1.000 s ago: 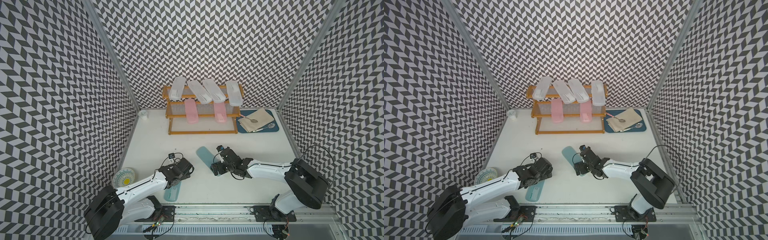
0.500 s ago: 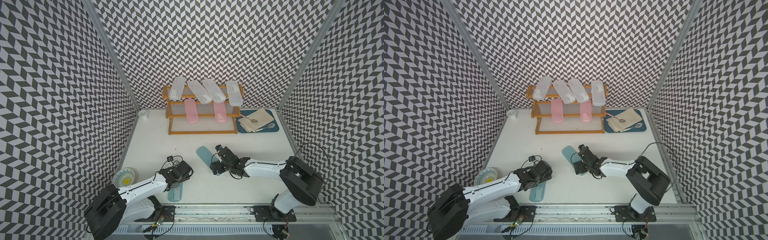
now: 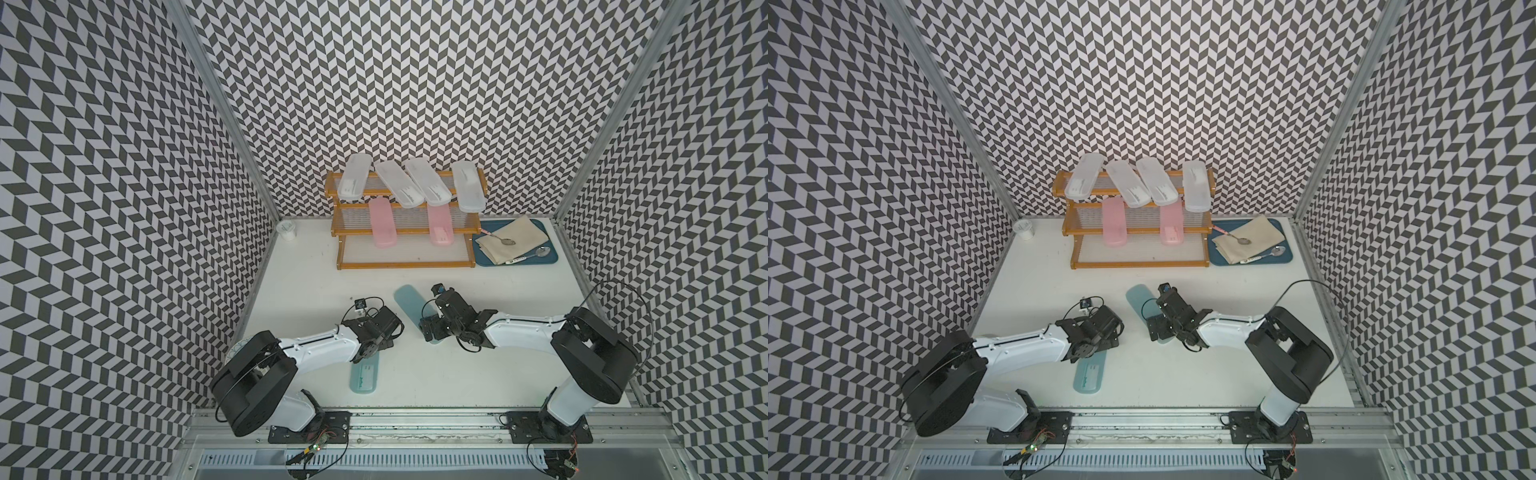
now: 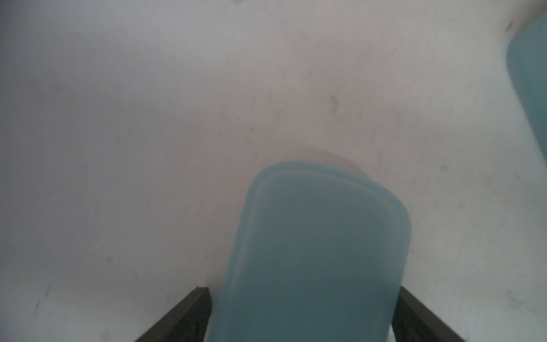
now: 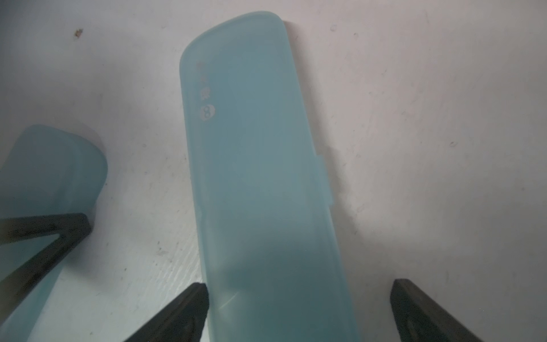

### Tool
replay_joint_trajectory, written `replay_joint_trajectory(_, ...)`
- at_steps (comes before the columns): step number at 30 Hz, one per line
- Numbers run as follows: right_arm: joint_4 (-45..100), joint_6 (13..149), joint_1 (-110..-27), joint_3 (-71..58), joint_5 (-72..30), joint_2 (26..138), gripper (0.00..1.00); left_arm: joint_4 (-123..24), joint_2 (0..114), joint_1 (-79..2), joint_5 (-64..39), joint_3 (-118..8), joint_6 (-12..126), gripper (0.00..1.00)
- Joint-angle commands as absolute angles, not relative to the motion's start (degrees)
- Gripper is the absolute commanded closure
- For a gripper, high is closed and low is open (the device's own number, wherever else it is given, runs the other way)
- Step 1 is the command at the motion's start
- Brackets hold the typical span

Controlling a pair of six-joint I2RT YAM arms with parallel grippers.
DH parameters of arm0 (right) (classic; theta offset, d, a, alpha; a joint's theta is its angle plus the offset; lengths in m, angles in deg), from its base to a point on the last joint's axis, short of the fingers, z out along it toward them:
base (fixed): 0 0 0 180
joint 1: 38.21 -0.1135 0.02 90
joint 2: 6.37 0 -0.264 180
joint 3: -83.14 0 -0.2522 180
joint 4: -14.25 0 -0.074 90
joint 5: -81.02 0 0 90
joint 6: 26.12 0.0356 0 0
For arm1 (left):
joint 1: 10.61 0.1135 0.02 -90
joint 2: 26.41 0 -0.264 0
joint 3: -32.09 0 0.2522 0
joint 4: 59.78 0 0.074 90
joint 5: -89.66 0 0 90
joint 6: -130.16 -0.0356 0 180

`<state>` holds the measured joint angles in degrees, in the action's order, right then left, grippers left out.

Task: Place the pencil cases on the shelf according to color
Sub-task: Move the pencil case to the center of the board.

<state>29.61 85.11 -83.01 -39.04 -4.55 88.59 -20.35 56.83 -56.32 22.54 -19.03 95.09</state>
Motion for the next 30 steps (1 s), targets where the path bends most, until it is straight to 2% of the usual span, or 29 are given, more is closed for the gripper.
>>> replay_joint_trajectory(1,33.1,85.2,-81.2,-41.8,-1.9,87.1,0.0,-26.2,59.1,-56.3,18.3,-21.4,94.5,0.04)
replay_joint_trajectory(5,33.8,84.8,-80.1,-45.1,-2.3,81.4,0.01,-26.6,59.1,-55.6,18.0,-23.0,93.6,0.02)
replay_joint_trajectory(8,33.8,83.0,-80.2,-46.9,-7.0,77.0,0.0,-25.1,58.1,-54.8,18.8,-24.1,92.4,0.01)
replay_joint_trajectory(14,35.7,81.6,-81.2,-47.5,-8.5,71.0,0.0,-22.6,51.7,-52.8,20.4,-21.3,90.0,0.0)
replay_joint_trajectory(23,39.4,80.9,-83.8,-43.8,-2.4,78.4,0.01,-23.7,43.4,-49.5,17.7,-13.1,90.4,0.0)
replay_joint_trajectory(30,39.7,84.8,-87.5,-43.9,-0.2,79.9,0.0,-22.8,38.9,-48.8,18.1,-11.3,90.1,0.0)
